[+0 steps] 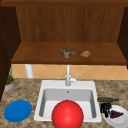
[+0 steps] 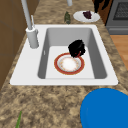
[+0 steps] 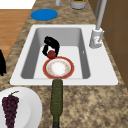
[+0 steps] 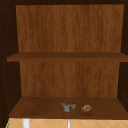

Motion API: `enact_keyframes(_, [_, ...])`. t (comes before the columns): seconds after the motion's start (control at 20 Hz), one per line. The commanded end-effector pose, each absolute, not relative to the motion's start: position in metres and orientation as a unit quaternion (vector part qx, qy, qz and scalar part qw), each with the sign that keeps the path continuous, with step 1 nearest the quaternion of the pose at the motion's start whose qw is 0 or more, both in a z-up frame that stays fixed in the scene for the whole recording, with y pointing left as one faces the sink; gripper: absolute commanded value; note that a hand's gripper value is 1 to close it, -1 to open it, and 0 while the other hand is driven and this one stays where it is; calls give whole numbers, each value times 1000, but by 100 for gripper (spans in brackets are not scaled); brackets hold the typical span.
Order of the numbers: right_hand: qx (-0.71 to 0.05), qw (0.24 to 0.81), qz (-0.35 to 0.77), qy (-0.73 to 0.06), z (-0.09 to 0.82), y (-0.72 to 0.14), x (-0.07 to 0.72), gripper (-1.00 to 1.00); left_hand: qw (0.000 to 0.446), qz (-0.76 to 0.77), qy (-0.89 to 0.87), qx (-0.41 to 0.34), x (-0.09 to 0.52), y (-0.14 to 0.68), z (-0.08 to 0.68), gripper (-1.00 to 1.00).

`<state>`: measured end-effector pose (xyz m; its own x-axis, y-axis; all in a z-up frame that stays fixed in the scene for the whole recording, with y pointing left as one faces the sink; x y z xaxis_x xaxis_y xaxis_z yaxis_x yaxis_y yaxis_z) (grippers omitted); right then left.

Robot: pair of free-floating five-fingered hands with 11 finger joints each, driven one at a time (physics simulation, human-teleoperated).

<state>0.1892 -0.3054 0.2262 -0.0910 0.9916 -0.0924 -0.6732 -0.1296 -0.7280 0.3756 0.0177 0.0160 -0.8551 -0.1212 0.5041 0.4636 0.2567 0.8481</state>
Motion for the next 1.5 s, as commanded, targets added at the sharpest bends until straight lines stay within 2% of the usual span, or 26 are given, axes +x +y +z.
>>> enact_keyframes(0.0, [-300, 604, 689, -266, 226, -305, 189, 0, 256, -575, -771, -103, 381, 10, -11, 100])
enact_keyframes(0.35, [-300, 604, 689, -266, 226, -305, 189, 0, 235, -587, -766, -113, 396, 10, -69, 100])
enact_keyframes(0.6, [-300, 604, 689, -266, 226, -305, 189, 0, 238, -595, -759, -117, 424, 8, -109, 100])
enact_keyframes(0.85, [-300, 604, 689, -266, 226, -305, 189, 0, 272, -592, -741, -161, 447, 8, -103, 100])
enact_keyframes(1.1, [-300, 604, 689, -266, 226, -305, 189, 0, 279, -589, -730, -204, 438, 14, -90, 100])
enact_keyframes(1.15, [-300, 604, 689, -266, 226, -305, 189, 0, 290, -584, -734, -189, 436, 11, -86, -100])
enact_keyframes(1.35, [-300, 604, 689, -266, 226, -305, 189, 0, 239, -603, -749, -135, 415, 12, -62, -100])
enact_keyframes(1.45, [-300, 604, 689, -266, 226, -305, 189, 0, 222, -604, -753, -134, 409, 18, -58, -100])
